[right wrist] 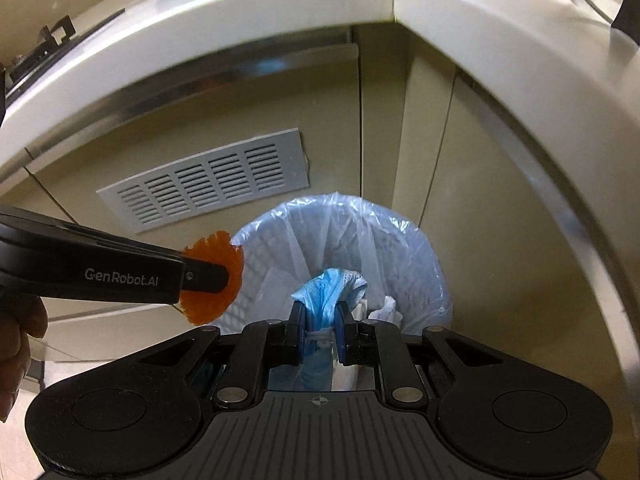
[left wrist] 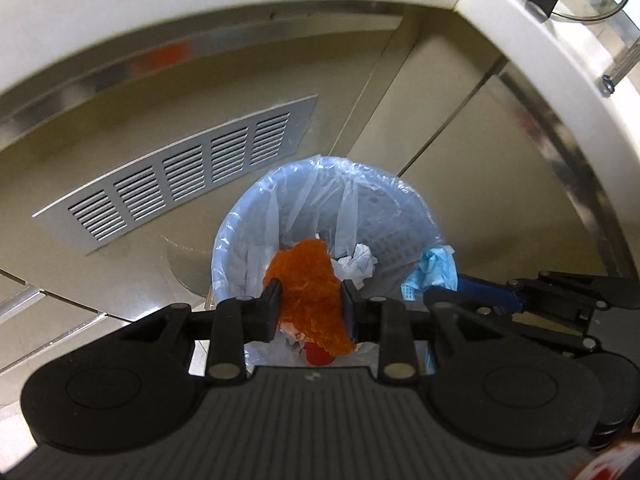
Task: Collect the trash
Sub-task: 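Open the left tool to drop the orange scrubber into the bin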
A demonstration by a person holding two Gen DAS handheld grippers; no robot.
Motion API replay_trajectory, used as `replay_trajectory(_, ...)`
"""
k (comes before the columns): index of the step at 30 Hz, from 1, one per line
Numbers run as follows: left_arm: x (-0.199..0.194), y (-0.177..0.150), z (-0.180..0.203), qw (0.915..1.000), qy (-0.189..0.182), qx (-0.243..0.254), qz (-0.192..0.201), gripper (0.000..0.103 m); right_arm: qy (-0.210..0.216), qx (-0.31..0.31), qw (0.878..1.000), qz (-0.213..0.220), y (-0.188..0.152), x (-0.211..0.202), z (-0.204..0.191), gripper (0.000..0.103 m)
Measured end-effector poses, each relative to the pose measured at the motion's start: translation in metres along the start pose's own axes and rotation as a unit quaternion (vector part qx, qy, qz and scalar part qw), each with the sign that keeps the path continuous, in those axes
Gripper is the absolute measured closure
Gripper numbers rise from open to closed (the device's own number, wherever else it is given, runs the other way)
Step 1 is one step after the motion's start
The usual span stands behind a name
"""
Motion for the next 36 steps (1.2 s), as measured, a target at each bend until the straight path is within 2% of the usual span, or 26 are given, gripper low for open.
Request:
replay_trajectory(16, 0.029, 0.000, 0.005, 0.9998, 0.004, 0.005, -0.016, 0.075, -0.007, 0.024, 1.000, -0.005, -0.001, 0.021, 0.019, 0.088)
replay_trajectory(36, 0.033, 0.006, 0.006, 0.9999, 0.001, 0.006, -0.013, 0.074, -0.011, 0.033, 0.999, -0.003, 0.006, 0.026, 0.028, 0.088)
Point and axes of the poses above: each gripper's, at about its wrist camera, not at the fingertips, and x roughly the way its jaws point, z to its right, y to its top, the point moved 9 cm from there along x, roughly the way its jaws point, and after that the axes turned 14 degrees about y, right-handed, at the moved point
